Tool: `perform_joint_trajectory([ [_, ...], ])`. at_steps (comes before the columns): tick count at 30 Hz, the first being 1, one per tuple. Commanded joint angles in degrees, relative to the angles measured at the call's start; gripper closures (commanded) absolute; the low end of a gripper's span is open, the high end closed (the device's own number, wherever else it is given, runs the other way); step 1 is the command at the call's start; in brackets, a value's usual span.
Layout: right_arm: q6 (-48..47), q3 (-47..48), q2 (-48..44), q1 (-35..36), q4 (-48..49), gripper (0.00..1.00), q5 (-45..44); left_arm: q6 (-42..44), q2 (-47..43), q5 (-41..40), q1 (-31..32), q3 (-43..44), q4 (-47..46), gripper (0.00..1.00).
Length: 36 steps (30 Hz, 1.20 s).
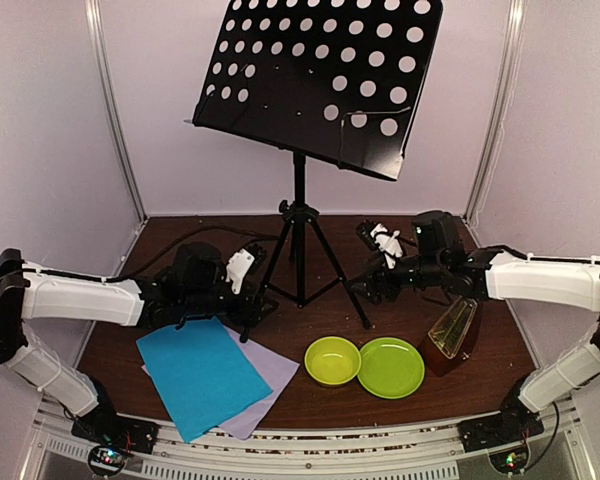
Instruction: Set up the instrument practice props
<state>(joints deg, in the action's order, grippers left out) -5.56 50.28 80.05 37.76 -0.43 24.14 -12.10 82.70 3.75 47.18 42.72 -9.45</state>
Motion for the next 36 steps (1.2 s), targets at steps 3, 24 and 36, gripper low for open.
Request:
perform_joint_trajectory([
  [3, -3.60, 1.08, 5.00, 1.36, -3.09, 0.27, -6.07, -1.01, 2.37, 1.36, -0.42, -1.57, -3.99, 0.29],
  [24, -7.28, 4.25, 14.14, 3.02, 2.75, 0.56, -12.82, -0.30, 6.68, 0.52, -0.50, -0.67, -2.87, 0.63],
  [36, -10.30, 4.27, 12.93, 3.11, 0.55, 0.76, -13.96, -0.16, 4.47, -1.68, -0.48, -0.18, -0.04, 0.91],
])
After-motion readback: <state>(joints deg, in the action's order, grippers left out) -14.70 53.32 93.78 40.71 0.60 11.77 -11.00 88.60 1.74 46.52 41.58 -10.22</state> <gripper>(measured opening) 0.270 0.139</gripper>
